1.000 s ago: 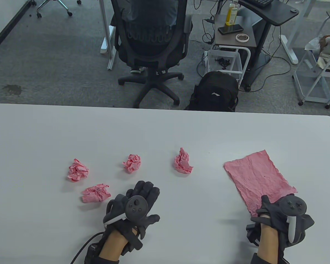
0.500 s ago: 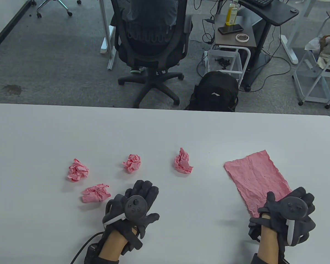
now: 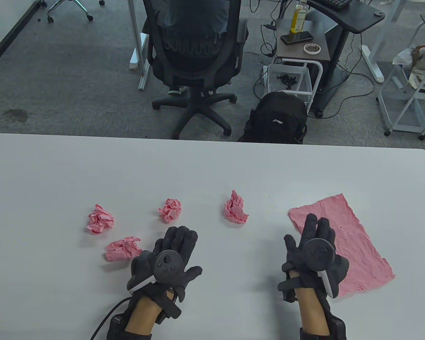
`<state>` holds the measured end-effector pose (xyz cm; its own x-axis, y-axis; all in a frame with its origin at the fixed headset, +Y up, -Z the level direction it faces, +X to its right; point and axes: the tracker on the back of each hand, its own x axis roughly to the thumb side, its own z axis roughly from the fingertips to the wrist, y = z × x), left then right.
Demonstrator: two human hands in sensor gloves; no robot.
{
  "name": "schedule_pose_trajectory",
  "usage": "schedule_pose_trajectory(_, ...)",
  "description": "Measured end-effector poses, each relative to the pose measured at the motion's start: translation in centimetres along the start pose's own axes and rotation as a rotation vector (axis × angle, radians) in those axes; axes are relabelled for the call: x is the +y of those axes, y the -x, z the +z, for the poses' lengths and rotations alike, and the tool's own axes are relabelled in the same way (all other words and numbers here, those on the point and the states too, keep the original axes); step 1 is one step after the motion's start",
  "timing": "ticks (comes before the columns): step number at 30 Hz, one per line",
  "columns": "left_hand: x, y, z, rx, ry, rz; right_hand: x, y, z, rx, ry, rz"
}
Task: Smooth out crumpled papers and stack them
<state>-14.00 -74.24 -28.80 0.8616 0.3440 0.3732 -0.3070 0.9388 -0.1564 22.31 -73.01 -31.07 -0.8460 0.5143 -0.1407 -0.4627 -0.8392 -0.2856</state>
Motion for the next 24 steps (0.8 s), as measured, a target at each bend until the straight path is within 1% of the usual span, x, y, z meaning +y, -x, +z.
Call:
schedule_pose_trajectory(1, 0.0, 0.2, 0.0, 0.007, -0.002, 0.007, 0.6, -1.0, -0.3, -0.031, -0.021, -0.002)
schedule_pose_trajectory(5, 0.1, 0.5, 0.0, 0.018, -0.007, 0.021, 2.5, -4.0, -1.6, -0.084, -0.088, 0.012)
schedule_pose_trajectory(8, -0.1, 0.4, 0.0, 0.005, -0.004, 0.041, 4.9, -6.4, -3.0, -0.096, -0.191, 0.043)
schedule_pose_trajectory(12, -0.2, 0.2, -0.1, -0.01, 0.003, 0.038, 7.8, -8.8, -4.9, -0.101, -0.314, 0.067)
schedule_pose_trajectory(14, -0.1, 0.3, -0.1, -0.014, 0.005, 0.053, 9.0, -10.0, -5.8, -0.123, -0.407, 0.013)
schedule_pose_trajectory(16, 0.0, 0.4, 0.0, -0.01, -0.006, 0.067, 10.1, -11.2, -6.4, -0.132, -0.462, -0.072)
schedule_pose_trajectory(17, 0.0, 0.5, 0.0, -0.01, -0.011, 0.073, 10.5, -11.7, -6.6, -0.132, -0.472, -0.066)
schedule_pose_trajectory(19, 0.1, 0.6, 0.0, -0.005, -0.005, 0.078, 11.7, -12.8, -7.0, -0.126, -0.528, 0.038)
schedule_pose_trajectory(22, 0.1, 0.6, 0.0, -0.007, -0.003, 0.08, 12.8, -13.4, -7.3, -0.113, -0.543, 0.151)
schedule_pose_trajectory(24, 0.1, 0.6, 0.0, -0.01, -0.007, 0.08, 13.2, -13.3, -7.4, -0.103, -0.484, 0.217)
